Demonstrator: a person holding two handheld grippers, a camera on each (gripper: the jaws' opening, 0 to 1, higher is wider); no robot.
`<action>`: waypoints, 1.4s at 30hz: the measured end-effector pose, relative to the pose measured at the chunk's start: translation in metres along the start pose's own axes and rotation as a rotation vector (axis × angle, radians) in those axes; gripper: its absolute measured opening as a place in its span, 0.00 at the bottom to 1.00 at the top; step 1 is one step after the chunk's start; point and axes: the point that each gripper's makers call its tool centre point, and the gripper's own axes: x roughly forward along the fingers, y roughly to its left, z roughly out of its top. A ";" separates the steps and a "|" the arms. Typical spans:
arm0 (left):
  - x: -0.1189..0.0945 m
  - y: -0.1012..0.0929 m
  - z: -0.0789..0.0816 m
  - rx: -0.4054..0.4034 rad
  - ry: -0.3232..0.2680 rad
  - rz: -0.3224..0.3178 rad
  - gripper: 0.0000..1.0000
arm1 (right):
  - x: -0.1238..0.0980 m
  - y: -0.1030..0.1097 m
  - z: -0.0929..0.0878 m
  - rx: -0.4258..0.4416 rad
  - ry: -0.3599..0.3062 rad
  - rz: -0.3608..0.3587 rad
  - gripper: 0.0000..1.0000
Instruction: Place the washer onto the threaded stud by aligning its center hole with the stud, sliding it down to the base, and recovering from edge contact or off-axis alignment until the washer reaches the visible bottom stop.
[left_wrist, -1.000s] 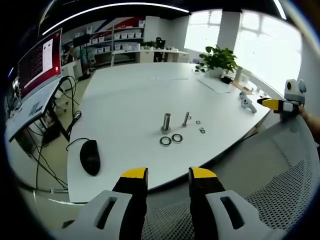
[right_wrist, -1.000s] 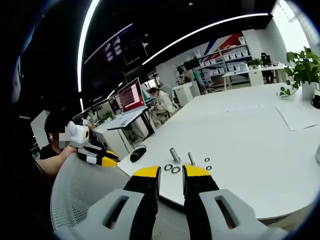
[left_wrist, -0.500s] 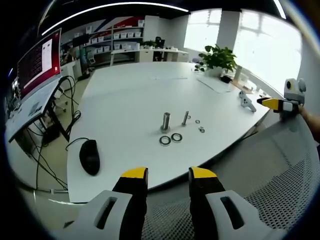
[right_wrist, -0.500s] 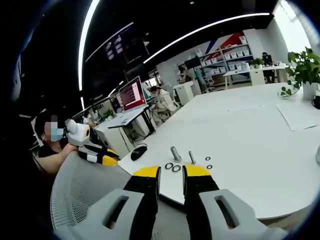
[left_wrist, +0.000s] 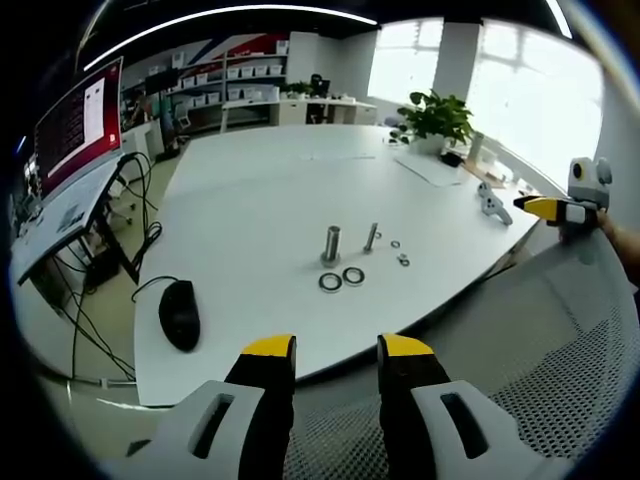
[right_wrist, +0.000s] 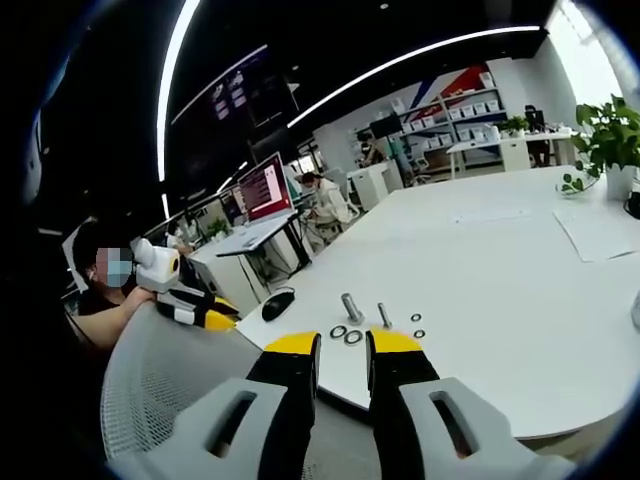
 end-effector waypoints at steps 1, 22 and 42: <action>0.000 0.000 0.000 0.000 -0.001 0.000 0.31 | 0.000 0.000 0.000 -0.001 0.003 0.001 0.21; 0.000 0.001 0.000 -0.003 -0.003 0.003 0.31 | 0.003 0.002 0.002 -0.018 0.067 0.040 0.23; 0.001 0.001 -0.001 -0.010 0.001 0.011 0.32 | 0.083 0.010 0.038 -0.230 0.225 0.305 0.27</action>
